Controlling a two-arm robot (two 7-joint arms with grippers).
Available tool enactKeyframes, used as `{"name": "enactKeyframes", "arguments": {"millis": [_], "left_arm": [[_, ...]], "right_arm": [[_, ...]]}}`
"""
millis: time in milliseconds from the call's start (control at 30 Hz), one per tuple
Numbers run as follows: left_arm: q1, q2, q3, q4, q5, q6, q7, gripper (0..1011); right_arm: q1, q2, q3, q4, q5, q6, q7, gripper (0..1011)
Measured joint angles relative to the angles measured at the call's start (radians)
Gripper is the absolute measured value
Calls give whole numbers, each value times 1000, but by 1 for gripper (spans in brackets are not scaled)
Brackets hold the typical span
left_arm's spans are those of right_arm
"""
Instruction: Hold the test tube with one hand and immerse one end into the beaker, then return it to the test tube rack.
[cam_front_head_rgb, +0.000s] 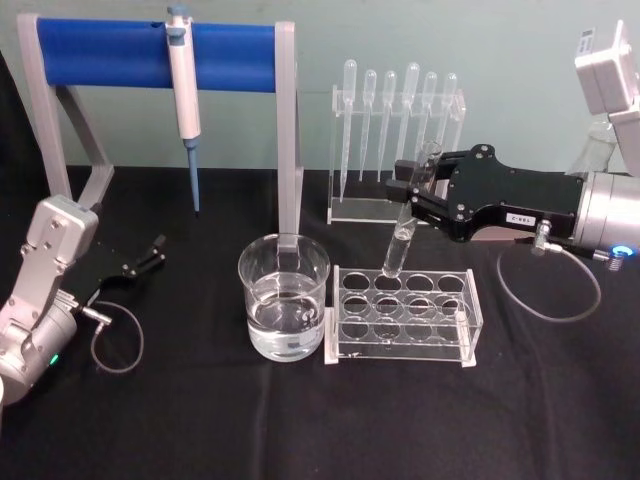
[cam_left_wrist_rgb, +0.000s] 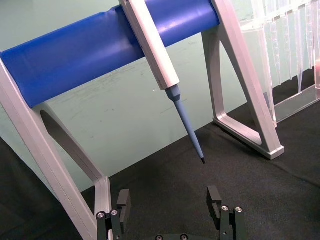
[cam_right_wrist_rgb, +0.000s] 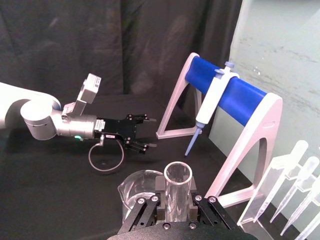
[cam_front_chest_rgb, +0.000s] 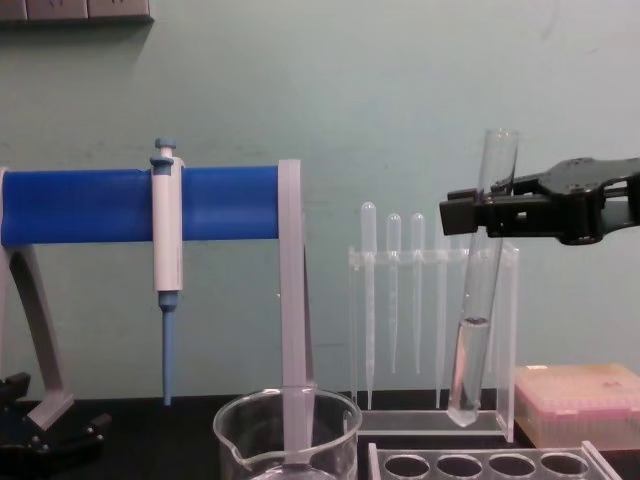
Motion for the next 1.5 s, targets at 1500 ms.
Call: {"name": "enactKeyframes", "arguments": {"millis": [1500], "left_arm": [[0, 0, 0, 0, 0, 0, 0, 1000]], "right_arm": [[219, -226, -182, 207, -39, -23, 60, 224]]}}
